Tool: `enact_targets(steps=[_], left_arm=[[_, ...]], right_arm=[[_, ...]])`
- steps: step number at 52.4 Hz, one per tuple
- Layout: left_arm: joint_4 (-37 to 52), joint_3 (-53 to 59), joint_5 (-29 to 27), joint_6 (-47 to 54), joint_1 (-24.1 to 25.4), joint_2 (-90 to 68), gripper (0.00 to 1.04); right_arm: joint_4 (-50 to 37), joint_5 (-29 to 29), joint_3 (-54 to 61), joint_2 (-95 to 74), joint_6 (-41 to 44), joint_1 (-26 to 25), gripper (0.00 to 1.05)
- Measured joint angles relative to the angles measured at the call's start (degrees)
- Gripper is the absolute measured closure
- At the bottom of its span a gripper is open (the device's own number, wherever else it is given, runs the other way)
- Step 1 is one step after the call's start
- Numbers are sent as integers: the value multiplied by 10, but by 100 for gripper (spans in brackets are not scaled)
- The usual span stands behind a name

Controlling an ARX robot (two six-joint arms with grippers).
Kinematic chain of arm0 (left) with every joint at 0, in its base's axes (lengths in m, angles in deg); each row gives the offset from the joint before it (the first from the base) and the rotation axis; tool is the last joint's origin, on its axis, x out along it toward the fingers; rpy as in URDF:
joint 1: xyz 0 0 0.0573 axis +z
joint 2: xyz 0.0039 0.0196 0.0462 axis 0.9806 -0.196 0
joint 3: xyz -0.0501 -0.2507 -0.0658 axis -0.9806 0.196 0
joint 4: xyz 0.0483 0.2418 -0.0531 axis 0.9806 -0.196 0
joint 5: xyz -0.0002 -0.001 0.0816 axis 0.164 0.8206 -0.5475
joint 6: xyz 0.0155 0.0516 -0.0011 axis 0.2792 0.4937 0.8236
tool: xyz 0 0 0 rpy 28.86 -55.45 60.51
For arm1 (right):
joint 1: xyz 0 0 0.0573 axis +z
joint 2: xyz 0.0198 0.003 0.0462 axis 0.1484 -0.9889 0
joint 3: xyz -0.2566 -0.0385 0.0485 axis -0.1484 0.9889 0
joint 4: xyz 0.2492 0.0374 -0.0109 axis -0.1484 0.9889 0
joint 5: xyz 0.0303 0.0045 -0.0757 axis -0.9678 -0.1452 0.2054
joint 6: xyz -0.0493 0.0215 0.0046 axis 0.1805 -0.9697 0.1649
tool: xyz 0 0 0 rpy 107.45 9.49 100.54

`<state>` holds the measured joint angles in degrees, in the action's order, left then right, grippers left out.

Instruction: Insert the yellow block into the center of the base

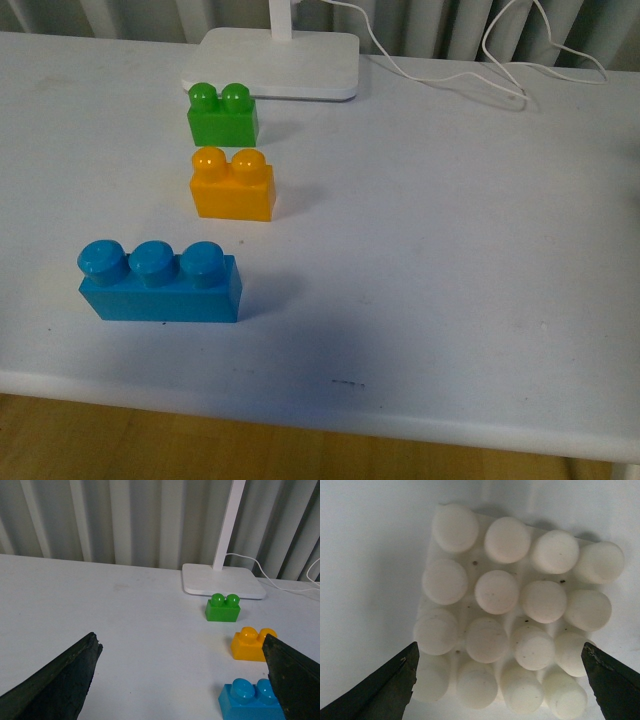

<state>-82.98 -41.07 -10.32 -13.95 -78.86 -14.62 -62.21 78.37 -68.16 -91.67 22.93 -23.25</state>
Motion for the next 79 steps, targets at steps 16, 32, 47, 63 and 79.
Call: enact_targets(steps=[16,32,47,63,79], left_arm=[[0,0,0,0,0,0,6],[0,0,0,0,0,0,6],[0,0,0,0,0,0,6],[0,0,0,0,0,0,6],[0,0,0,0,0,0,6]], right_arm=[[9,-28,-6,-26,-26,-14,9],[-1,-32,-13,-42,-40,-16,9],[-13,-42,-4,-42,-45,-12,9],[-55,0,32,-34,-56,24,9],[-75,-11,59,-33,-107,76,8]])
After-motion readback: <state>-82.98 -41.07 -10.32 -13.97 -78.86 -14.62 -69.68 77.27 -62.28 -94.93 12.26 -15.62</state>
